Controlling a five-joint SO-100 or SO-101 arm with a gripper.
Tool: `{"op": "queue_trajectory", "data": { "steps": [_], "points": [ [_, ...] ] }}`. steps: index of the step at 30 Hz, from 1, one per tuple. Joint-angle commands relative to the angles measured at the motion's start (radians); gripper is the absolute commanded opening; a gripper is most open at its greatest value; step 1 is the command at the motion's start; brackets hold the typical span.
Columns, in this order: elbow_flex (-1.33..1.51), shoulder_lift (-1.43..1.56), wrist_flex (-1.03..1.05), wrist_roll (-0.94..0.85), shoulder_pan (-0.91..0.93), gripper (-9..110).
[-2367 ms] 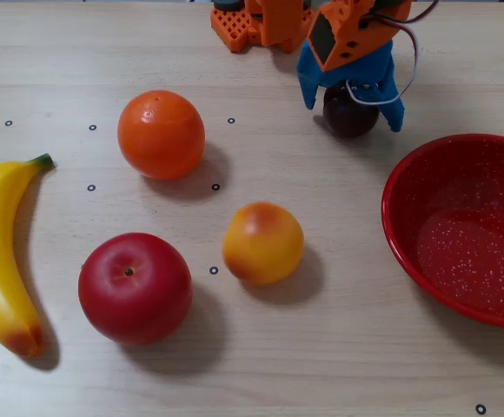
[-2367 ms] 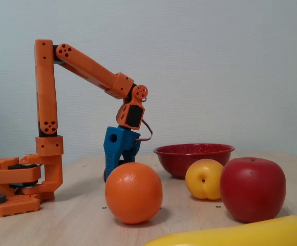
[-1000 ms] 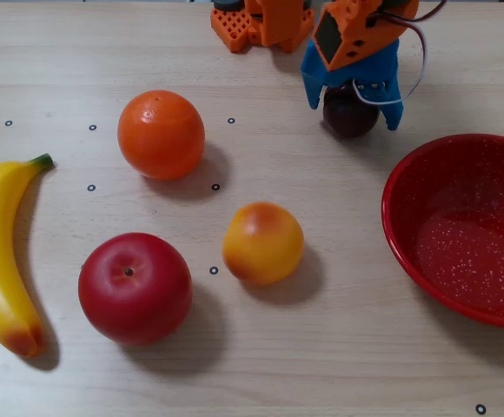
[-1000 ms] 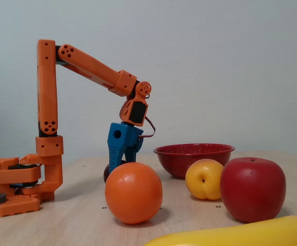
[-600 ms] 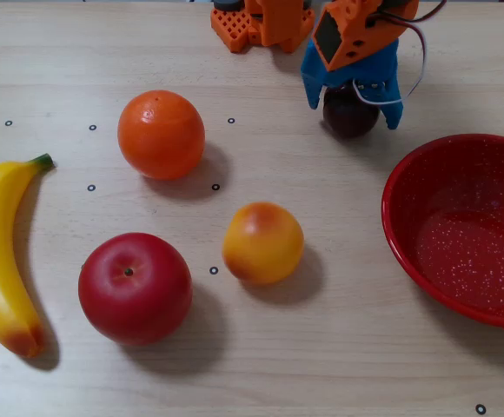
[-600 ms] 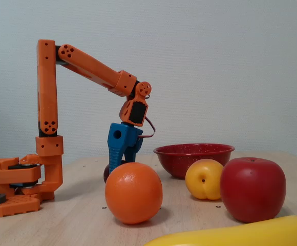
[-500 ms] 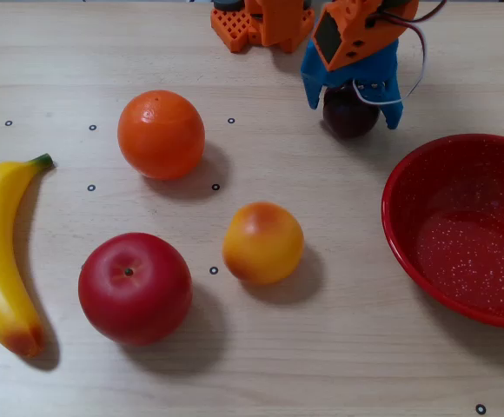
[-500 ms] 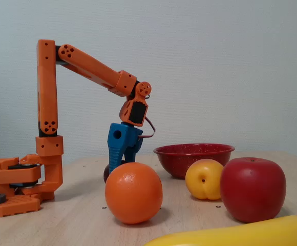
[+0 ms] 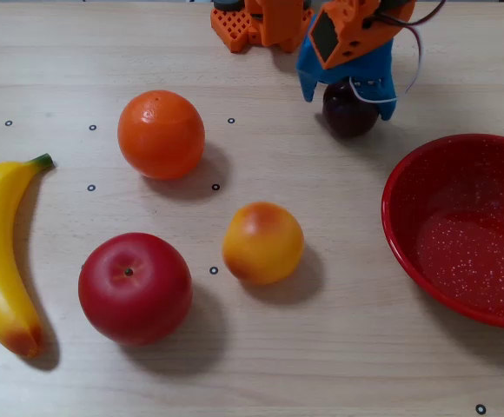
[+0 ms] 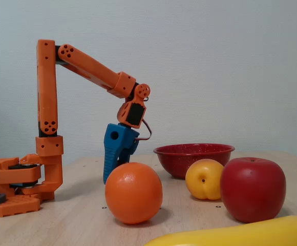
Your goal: Put plum in the red bowl.
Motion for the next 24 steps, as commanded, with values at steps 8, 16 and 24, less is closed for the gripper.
{"op": "queue_trajectory", "data": {
  "steps": [8, 16, 24],
  "points": [
    [-0.032, 0.094, 0.006, -0.018, -0.002, 39],
    [-0.038, 0.084, -0.006, -0.021, -0.008, 35],
    [-0.040, 0.083, -0.003, -0.026, -0.018, 27]
  ]
}}
